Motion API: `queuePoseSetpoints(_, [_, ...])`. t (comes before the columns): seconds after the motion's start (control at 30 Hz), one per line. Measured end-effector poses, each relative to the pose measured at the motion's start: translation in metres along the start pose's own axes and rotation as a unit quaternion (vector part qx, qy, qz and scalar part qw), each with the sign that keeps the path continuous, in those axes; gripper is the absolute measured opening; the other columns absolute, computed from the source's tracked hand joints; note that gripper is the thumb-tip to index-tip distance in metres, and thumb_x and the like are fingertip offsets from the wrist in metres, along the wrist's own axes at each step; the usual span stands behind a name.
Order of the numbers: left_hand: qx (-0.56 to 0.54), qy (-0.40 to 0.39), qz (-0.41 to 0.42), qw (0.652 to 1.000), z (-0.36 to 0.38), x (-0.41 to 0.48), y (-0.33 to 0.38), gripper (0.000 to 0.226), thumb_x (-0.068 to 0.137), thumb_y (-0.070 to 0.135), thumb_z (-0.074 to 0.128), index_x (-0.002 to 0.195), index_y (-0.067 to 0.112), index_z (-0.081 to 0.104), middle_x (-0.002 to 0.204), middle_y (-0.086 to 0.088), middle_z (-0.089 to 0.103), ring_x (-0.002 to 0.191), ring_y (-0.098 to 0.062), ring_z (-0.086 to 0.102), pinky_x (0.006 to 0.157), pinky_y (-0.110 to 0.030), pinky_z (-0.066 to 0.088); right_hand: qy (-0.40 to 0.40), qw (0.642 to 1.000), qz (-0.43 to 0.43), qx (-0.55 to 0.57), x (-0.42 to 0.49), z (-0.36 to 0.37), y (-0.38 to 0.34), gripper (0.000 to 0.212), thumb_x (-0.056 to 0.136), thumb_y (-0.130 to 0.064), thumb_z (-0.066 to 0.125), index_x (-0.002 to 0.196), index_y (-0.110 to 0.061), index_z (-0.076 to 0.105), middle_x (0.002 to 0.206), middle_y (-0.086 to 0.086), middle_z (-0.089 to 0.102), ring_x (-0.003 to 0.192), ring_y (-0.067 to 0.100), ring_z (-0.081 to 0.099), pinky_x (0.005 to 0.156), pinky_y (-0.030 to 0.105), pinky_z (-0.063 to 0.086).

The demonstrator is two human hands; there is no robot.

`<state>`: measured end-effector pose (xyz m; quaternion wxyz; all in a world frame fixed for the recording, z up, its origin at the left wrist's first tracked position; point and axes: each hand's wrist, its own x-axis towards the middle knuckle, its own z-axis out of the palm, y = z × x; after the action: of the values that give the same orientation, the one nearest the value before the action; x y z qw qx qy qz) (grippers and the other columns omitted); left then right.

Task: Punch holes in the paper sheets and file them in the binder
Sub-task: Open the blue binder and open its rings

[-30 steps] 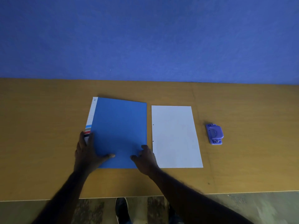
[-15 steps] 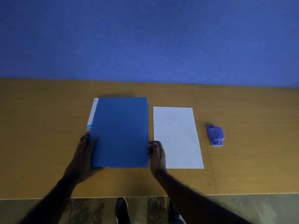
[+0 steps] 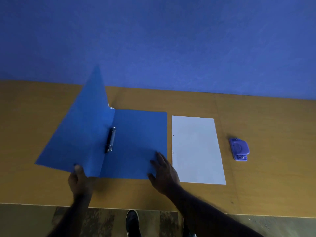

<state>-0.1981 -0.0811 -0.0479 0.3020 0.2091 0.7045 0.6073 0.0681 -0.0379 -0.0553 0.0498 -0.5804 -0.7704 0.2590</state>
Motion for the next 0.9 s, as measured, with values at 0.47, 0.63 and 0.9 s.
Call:
queuePoseSetpoints(0.47, [0.229,0.159,0.085,0.957,0.000,0.027,0.015,0.011,0.079,0.010,0.064,0.087,0.006,0.057,0.085,-0.020,0.063,0.080,-0.031,0.060,0.070,-0.031,0.043,0.032,0.999,0.003,-0.017,0.002,-0.006,-0.016,0.049,0.087,-0.042,0.066,0.129,-0.020,0.051,0.155,0.002,0.029,0.139,0.023,0.038,0.102,0.037,0.047])
queuePoseSetpoints(0.63, [0.352,-0.123,0.178,0.910,0.029,0.052,0.027,0.027,0.090,0.017,0.063,0.111,0.001,0.067,0.112,-0.014,0.067,0.104,-0.026,0.061,0.089,-0.032,0.046,0.010,0.999,0.011,-0.034,0.010,-0.008,-0.023,0.056,0.083,-0.039,0.070,0.129,-0.015,0.050,0.147,0.004,0.035,0.134,0.025,0.040,0.102,0.039,0.047])
queuePoseSetpoints(0.9, [0.384,-0.178,0.112,0.899,0.054,0.071,0.030,0.019,0.089,0.024,0.065,0.084,0.010,0.077,0.081,-0.011,0.073,0.081,-0.026,0.068,0.067,-0.028,0.043,-0.076,0.997,0.011,0.026,0.052,-0.008,-0.056,0.045,0.082,-0.034,0.070,0.121,-0.017,0.055,0.127,0.005,0.045,0.118,0.023,0.046,0.097,0.035,0.044])
